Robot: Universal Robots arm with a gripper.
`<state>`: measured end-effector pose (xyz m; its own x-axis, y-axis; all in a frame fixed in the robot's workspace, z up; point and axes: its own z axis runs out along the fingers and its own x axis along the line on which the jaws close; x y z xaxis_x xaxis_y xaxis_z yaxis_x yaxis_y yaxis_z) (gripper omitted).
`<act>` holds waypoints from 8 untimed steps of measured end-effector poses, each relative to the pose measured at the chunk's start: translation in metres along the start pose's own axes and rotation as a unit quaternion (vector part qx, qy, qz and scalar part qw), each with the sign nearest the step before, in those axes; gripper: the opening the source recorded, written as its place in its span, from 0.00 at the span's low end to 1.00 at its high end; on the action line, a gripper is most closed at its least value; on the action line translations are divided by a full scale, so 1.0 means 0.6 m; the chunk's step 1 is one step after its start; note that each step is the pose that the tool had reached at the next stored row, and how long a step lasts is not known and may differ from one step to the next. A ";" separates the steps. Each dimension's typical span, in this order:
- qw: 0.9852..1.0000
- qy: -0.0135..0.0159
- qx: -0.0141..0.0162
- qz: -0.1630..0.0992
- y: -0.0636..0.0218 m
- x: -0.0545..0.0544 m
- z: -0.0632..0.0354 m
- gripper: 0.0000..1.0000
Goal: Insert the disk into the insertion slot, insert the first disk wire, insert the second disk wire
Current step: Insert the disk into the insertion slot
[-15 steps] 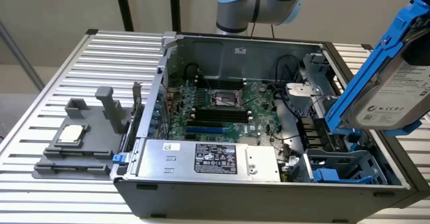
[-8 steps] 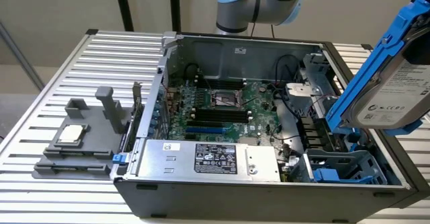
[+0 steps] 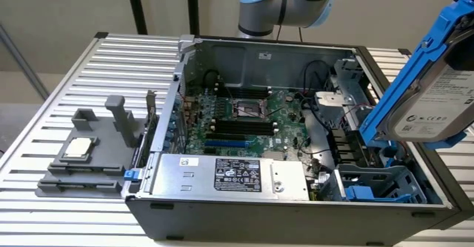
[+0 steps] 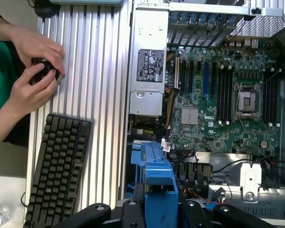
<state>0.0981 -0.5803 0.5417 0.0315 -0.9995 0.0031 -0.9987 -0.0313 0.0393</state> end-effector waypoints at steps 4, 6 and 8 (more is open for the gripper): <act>1.000 0.000 0.000 0.000 -0.007 0.000 0.007 0.32; 1.000 0.000 0.000 0.000 -0.011 0.000 0.013 0.32; 1.000 -0.001 0.000 0.000 -0.015 0.001 0.018 0.32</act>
<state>0.1064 -0.5806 0.5304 0.0313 -0.9995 0.0018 -0.9987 -0.0312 0.0393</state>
